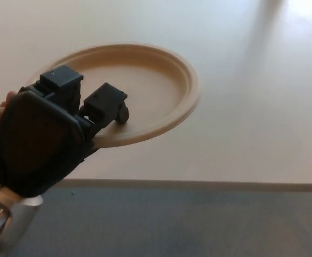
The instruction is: A person passes a plate to the robot and the robot grabs it with its left hand and places it at the centre of the table infront of it
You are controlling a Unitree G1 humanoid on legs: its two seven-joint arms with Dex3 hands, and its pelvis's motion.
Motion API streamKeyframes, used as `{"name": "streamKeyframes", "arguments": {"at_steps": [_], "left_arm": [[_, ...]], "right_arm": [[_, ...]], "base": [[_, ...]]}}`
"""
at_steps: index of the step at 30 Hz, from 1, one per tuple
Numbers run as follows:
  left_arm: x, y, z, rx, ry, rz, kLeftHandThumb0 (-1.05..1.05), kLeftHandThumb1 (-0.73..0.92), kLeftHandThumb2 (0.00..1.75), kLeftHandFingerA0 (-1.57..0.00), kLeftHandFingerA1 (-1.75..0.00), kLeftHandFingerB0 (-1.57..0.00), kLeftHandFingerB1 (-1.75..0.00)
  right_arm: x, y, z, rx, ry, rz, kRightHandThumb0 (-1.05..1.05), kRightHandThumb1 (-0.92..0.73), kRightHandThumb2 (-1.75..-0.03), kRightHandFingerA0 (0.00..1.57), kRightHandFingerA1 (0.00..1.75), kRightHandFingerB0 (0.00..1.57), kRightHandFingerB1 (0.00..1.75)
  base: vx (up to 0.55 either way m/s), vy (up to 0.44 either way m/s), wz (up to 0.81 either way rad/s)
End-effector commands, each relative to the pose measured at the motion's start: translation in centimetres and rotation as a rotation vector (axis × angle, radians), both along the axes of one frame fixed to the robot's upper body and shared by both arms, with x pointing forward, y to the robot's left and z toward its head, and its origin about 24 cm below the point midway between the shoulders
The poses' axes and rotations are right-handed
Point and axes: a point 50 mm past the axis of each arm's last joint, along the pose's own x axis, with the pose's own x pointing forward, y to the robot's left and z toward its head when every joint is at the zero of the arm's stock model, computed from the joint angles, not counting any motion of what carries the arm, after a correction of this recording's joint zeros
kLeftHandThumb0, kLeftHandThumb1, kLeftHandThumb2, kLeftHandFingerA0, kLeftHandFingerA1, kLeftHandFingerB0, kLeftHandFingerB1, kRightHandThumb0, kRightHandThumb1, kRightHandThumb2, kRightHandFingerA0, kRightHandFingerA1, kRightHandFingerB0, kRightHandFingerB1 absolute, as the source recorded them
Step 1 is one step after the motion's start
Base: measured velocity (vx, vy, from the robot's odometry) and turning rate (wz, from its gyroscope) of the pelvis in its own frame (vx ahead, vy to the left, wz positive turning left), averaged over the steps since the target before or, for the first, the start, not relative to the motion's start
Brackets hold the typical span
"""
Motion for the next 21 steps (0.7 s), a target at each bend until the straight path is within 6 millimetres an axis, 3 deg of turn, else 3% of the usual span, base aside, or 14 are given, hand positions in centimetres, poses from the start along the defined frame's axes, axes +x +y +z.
{"name": "streamKeyframes", "arguments": {"at_steps": [1, 4, 5, 9, 11, 12, 16, 17, 21], "left_arm": [[0.0, 0.4, 0.3, -0.003, -0.034, 0.007, -0.31, 0.64, 0.58, -0.80, -1.73, -0.51, -1.42], [0.2, 0.3, 0.5, -0.017, -0.029, 0.002, -0.31, 0.63, 0.59, -0.79, -1.69, -0.60, -1.29], [0.4, 0.3, 0.5, -0.017, -0.027, 0.006, -0.26, 0.61, 0.58, -0.80, -1.68, -0.57, -1.36], [1.4, 0.4, 0.7, 0.006, -0.021, 0.032, -0.21, 0.60, 0.58, -0.82, -1.66, -0.55, -1.30], [1.9, 0.5, 0.6, 0.016, -0.005, 0.037, -0.20, 0.57, 0.59, -0.85, -1.63, -0.59, -1.23], [2.2, 0.6, 0.4, 0.013, 0.008, 0.040, -0.22, 0.60, 0.58, -0.88, -1.57, -0.65, -1.09], [3.8, 0.2, -0.1, 0.010, 0.010, 0.036, -0.21, 0.60, 0.57, -0.90, -1.51, -0.70, -0.98], [4.3, 0.0, -0.1, 0.011, 0.012, 0.035, -0.22, 0.59, 0.57, -0.93, -1.47, -0.79, -0.82], [5.3, -0.6, -0.4, 0.023, 0.009, 0.027, -0.20, 0.59, 0.57, -0.91, -1.46, -0.81, -0.81]], "right_arm": [[0.0, -0.8, 0.5, -0.029, -0.002, -0.001, -0.57, -0.75, -0.61, 0.62, 0.61, 0.41, 0.44], [0.1, -0.9, 0.6, -0.032, 0.001, -0.002, -0.55, -0.76, -0.61, 0.62, 0.61, 0.43, 0.44], [0.1, -0.8, 0.6, -0.031, -0.001, 0.002, -0.55, -0.76, -0.62, 0.63, 0.62, 0.44, 0.46], [0.4, -0.8, 0.8, -0.032, -0.012, 0.005, -0.54, -0.77, -0.62, 0.64, 0.62, 0.46, 0.46], [0.4, -0.8, 0.8, -0.026, -0.011, -0.008, -0.55, -0.75, -0.62, 0.64, 0.62, 0.45, 0.46], [0.3, -0.8, 0.8, -0.033, -0.010, 0.005, -0.55, -0.76, -0.63, 0.64, 0.61, 0.46, 0.47], [0.2, -0.8, 0.7, -0.030, -0.005, 0.004, -0.55, -0.76, -0.62, 0.63, 0.63, 0.46, 0.48], [0.2, -0.8, 0.7, -0.025, -0.004, 0.001, -0.53, -0.75, -0.61, 0.63, 0.61, 0.45, 0.45], [0.3, -0.7, 0.7, -0.023, -0.004, -0.008, -0.53, -0.75, -0.61, 0.64, 0.62, 0.44, 0.45]], "base": [[0.00, 0.000, 0.00], [0.00, 0.000, 0.00], [0.00, 0.000, 0.00], [0.00, 0.000, 0.00], [0.00, 0.000, 0.00], [0.00, 0.000, 0.00], [0.00, 0.000, 0.00], [0.00, 0.000, 0.00], [0.00, 0.000, 0.00]]}}
